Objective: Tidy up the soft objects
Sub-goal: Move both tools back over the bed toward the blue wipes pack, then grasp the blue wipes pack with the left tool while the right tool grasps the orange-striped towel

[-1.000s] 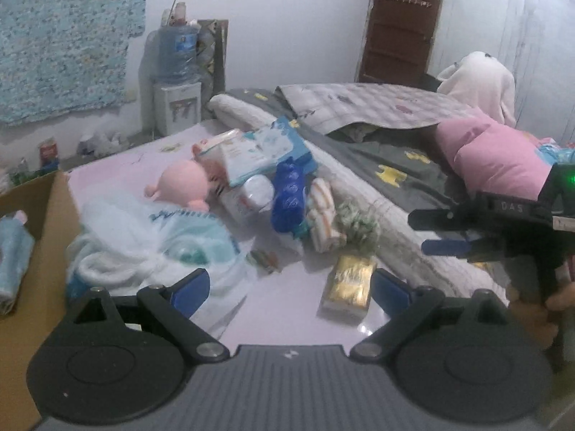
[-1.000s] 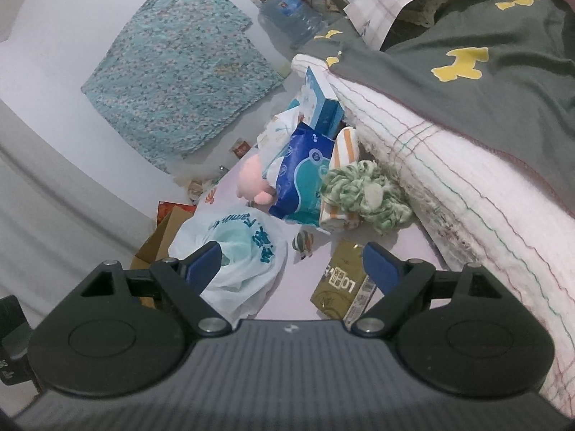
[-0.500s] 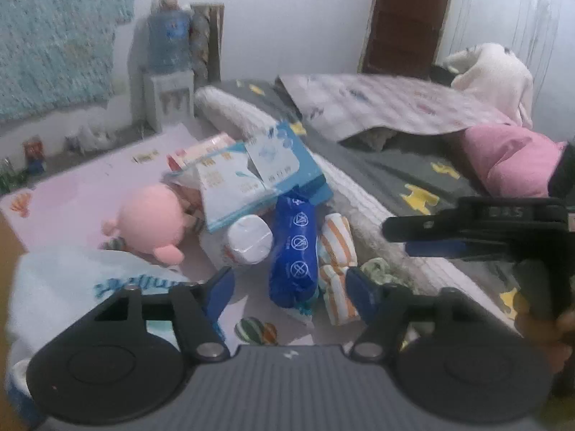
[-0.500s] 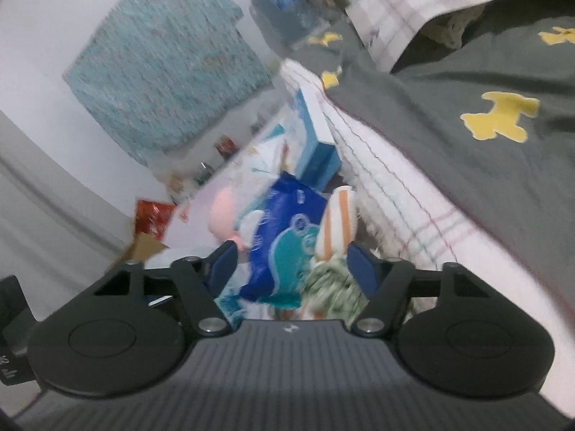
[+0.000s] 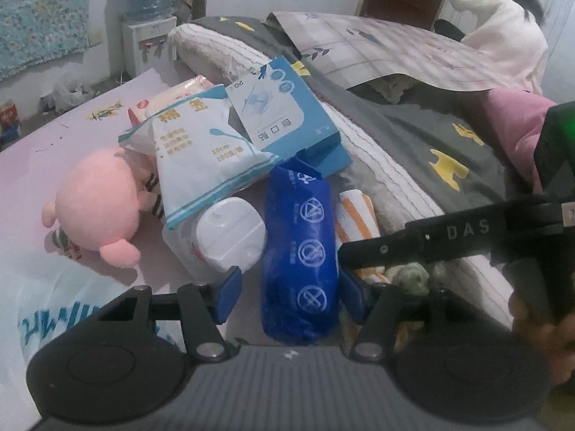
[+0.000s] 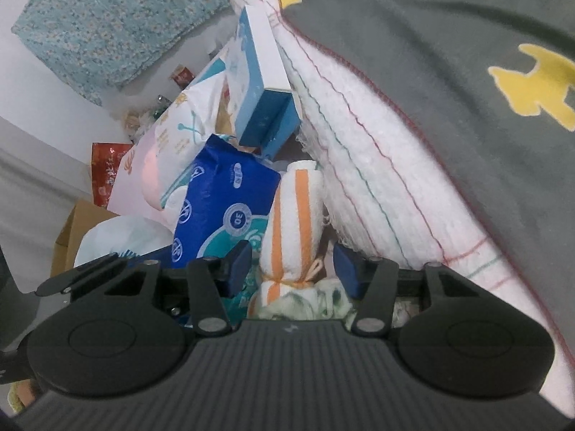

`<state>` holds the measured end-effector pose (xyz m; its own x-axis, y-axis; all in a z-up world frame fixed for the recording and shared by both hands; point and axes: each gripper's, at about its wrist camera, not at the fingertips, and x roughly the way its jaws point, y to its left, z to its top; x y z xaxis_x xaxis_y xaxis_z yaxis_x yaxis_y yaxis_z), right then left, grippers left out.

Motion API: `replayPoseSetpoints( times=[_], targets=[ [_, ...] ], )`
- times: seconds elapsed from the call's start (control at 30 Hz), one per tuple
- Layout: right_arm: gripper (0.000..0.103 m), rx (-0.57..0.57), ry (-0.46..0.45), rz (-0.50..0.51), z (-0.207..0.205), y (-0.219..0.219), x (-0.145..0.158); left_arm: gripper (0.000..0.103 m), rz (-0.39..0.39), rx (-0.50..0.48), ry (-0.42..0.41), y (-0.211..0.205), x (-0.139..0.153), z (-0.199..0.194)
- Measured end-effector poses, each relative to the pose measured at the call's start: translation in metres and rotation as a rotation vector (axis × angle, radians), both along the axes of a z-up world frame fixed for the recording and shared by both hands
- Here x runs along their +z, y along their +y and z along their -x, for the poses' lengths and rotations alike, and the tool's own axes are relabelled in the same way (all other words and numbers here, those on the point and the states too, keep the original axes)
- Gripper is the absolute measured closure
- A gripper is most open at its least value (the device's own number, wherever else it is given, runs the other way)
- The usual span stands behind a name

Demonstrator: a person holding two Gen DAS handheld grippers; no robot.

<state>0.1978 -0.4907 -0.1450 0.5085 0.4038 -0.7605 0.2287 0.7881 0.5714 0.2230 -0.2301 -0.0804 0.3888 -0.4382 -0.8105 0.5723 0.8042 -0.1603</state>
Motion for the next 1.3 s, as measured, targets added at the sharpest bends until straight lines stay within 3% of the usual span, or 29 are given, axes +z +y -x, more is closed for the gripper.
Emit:
replayPoseSetpoints(
  times=[0.2, 0.37, 0.57, 0.73, 0.9, 1.3],
  targets=[
    [0.069, -0.034, -0.024, -0.067, -0.001, -0.005, -0.011, 0.059, -0.024, -0.001, 0.022, -0.013, -0.008, -0.007],
    [0.072, -0.097, -0.104, -0.149, 0.012, -0.012, -0.011, 0.069, -0.018, 0.034, 0.014, -0.012, -0.004, -0.004],
    [0.072, -0.163, -0.195, -0.23, 0.026, -0.013, 0.0, 0.071, 0.048, 0.07, 0.007, -0.001, 0.017, 0.003],
    [0.072, -0.2, -0.31, -0.292, 0.039, -0.011, 0.025, 0.071, 0.14, 0.095, -0.01, 0.018, 0.05, 0.013],
    [0.072, -0.18, -0.397, -0.292, 0.048, 0.0, 0.058, 0.071, 0.198, 0.117, -0.065, 0.035, 0.086, 0.03],
    [0.072, 0.01, -0.511, -0.347, 0.076, 0.07, 0.136, 0.071, 0.264, 0.204, -0.181, 0.117, 0.15, 0.078]
  ],
)
